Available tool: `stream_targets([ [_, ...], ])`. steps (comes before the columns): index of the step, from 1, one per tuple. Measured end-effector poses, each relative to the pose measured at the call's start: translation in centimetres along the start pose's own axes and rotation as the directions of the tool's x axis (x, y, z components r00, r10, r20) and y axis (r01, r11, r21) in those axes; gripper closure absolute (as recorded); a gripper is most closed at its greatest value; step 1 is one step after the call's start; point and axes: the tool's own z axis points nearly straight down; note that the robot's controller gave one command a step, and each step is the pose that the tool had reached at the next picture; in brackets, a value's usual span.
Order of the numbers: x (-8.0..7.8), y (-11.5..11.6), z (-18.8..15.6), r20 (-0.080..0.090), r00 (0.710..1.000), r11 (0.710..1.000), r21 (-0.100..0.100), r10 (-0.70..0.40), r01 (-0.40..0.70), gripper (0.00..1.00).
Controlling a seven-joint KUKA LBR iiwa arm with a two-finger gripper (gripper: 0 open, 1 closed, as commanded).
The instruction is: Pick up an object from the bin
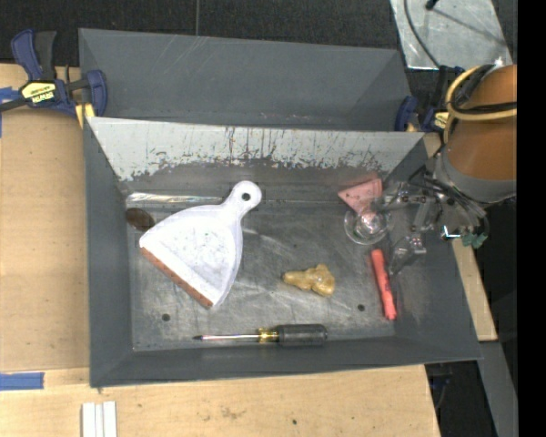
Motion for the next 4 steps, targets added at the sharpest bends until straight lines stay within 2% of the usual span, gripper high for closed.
stream_targets([
  [1,-0.2,0.0,-0.5,0.008,1.0,1.0,0.002,-0.003,0.003,0.0],
  [2,0.9,3.0,4.0,0.011,0.993,0.993,0.003,-0.118,0.118,0.0],
  [3,1.3,7.1,5.1,0.004,0.997,0.997,0.0,-0.078,0.078,0.0],
  [4,1.9,8.4,3.8,0.004,1.0,1.0,0.0,0.0,0.0,0.0],
])
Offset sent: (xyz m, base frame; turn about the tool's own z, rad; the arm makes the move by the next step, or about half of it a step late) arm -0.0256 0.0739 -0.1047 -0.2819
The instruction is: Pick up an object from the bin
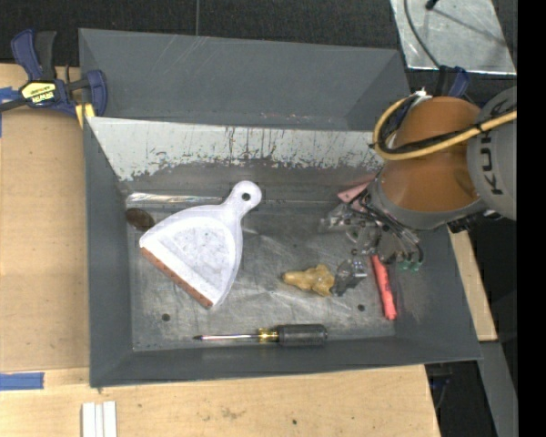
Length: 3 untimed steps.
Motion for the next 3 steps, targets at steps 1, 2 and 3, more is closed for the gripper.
stream_targets([
  [1,0.8,1.0,5.6,0.007,1.0,1.0,0.002,-0.014,0.014,0.0],
  [2,1.6,1.7,6.2,0.026,0.998,0.999,0.001,0.05,-0.05,1.0],
  [3,1.9,1.8,6.2,0.021,0.998,0.999,0.001,0.051,-0.051,1.0],
])
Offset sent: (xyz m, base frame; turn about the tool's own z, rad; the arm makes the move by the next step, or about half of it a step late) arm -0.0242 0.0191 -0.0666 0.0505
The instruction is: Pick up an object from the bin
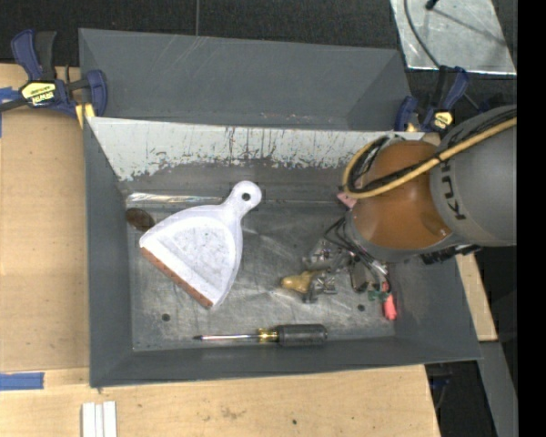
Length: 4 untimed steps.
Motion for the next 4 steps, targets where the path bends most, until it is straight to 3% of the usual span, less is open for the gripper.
stream_targets([
  [2,0.3,0.0,-2.4,-0.024,1.0,1.0,-0.001,-0.002,0.002,1.0],
  [4,0.1,0.0,-6.3,-0.018,1.0,1.0,-0.001,-0.003,0.003,1.0],
])
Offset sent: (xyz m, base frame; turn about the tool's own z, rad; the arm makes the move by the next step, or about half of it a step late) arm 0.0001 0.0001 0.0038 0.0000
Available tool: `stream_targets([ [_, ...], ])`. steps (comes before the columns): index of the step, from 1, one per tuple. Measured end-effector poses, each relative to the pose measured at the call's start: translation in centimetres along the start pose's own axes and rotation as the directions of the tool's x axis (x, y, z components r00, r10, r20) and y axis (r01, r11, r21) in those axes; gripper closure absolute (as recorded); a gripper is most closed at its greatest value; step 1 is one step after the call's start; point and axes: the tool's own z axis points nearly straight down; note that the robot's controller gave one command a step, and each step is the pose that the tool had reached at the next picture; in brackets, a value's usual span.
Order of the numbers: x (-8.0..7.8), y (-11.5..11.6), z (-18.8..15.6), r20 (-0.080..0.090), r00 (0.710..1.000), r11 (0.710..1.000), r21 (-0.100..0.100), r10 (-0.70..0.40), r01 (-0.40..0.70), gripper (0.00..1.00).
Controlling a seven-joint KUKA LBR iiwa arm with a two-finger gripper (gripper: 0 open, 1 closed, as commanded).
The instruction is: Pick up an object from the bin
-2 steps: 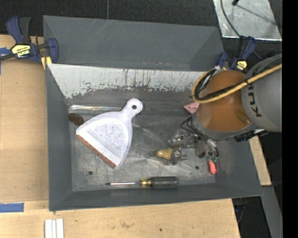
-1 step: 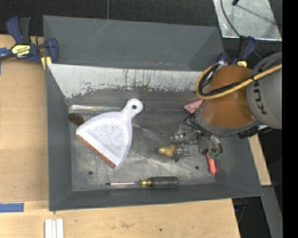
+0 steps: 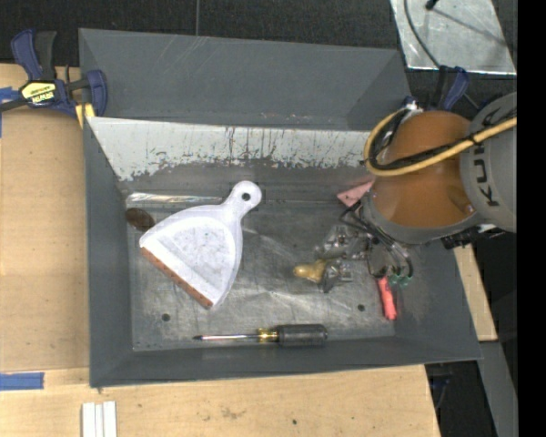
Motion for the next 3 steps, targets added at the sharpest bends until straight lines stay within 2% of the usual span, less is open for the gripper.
stream_targets([
  [3,0.0,0.0,-3.1,-0.001,1.0,1.0,0.0,-0.001,0.001,1.0],
])
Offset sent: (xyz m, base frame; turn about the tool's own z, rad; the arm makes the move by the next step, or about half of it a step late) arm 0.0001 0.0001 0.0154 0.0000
